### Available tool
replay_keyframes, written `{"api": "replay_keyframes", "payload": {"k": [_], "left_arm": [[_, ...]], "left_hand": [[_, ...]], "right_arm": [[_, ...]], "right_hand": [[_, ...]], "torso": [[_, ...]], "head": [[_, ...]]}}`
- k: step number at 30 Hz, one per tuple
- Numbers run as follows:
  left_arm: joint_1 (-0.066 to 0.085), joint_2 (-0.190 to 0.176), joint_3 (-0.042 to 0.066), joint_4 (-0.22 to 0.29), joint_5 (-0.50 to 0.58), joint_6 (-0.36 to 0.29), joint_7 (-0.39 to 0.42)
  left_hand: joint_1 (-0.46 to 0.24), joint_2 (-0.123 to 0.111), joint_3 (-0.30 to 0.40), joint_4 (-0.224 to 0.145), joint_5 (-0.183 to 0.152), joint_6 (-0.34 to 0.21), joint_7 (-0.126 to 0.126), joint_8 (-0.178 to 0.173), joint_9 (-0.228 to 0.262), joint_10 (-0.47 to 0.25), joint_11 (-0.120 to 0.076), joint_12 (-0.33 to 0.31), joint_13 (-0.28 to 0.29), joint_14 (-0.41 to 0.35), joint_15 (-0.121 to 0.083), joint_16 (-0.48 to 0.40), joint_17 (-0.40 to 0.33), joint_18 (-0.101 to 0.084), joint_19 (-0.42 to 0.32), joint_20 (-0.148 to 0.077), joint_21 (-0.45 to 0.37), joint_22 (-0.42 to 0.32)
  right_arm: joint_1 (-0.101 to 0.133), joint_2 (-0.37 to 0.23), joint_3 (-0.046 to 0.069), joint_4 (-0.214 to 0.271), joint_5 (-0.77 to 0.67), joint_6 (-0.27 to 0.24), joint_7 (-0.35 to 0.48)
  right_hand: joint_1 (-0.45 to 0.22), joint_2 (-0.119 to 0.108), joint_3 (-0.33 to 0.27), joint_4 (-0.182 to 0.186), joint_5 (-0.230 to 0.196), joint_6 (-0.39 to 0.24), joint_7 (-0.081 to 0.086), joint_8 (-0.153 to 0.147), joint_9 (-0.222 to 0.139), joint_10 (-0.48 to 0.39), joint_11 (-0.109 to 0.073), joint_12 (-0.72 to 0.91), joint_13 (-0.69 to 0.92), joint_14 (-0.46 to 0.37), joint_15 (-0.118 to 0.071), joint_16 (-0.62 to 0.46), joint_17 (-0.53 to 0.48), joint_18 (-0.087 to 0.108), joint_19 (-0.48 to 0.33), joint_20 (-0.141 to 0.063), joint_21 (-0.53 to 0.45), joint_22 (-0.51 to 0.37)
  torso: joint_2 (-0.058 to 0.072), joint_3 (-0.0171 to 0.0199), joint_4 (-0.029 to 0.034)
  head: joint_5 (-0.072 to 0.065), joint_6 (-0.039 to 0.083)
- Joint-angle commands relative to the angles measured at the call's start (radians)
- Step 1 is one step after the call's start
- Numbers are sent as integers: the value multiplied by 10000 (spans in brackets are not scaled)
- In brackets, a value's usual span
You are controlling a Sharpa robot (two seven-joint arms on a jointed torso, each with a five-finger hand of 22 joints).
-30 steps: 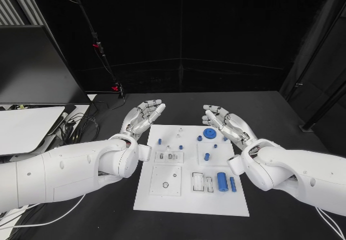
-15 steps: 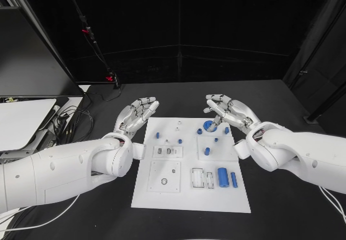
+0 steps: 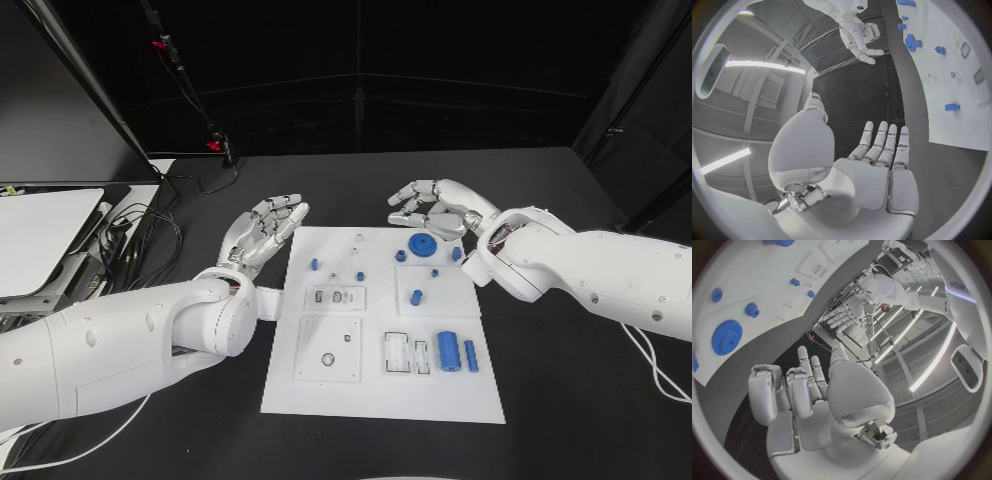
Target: Assemble the parts on the task board
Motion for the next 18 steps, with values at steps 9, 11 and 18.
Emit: {"api": "replay_keyframes", "payload": {"k": [9, 11, 18], "left_arm": [[19, -82, 10, 77, -6, 133, 3722], [19, -92, 10, 78, -6, 135, 3720], [19, -119, 11, 73, -6, 137, 3719]], "left_hand": [[-5, 237, 182, -11, -111, -5, 1520, 86, -36, 16, 51, 50, -28, 10, 102, 20, -36, -64, -25, 81, 79, 21], [2, 276, 216, -12, -126, -6, 1522, 95, -46, 16, 53, 56, -32, 11, 105, 26, -44, -67, -28, 81, 84, 23], [13, 325, 256, -13, -135, -7, 1523, 107, -58, 17, 56, 64, -37, 12, 108, 35, -55, -70, -31, 82, 91, 25]], "right_arm": [[40, 636, 3, -721, -5086, 952, -2492], [39, 705, 2, -775, -5448, 1147, -2722], [32, 915, -1, -920, -6315, 1743, -3419]], "right_hand": [[1767, -525, 519, -453, -76, 2708, -249, -1866, -40, 772, -542, -1424, -7, 766, -725, 17, 1197, -87, 525, -669, 111, 1766], [1921, -558, 566, -434, -82, 2953, -323, -2109, -26, 939, -544, -1588, -5, 777, -748, 20, 1244, -97, 534, -646, 121, 1795], [2221, -688, 632, -352, -76, 3318, -369, -2713, -19, 1184, -536, -2037, -4, 779, -670, 5, 1238, -86, 496, -618, 104, 1759]], "torso": [[222, 35, 141], [241, 39, 153], [214, 46, 158]], "head": [[-51, -7], [-68, -23], [-151, -117]]}}
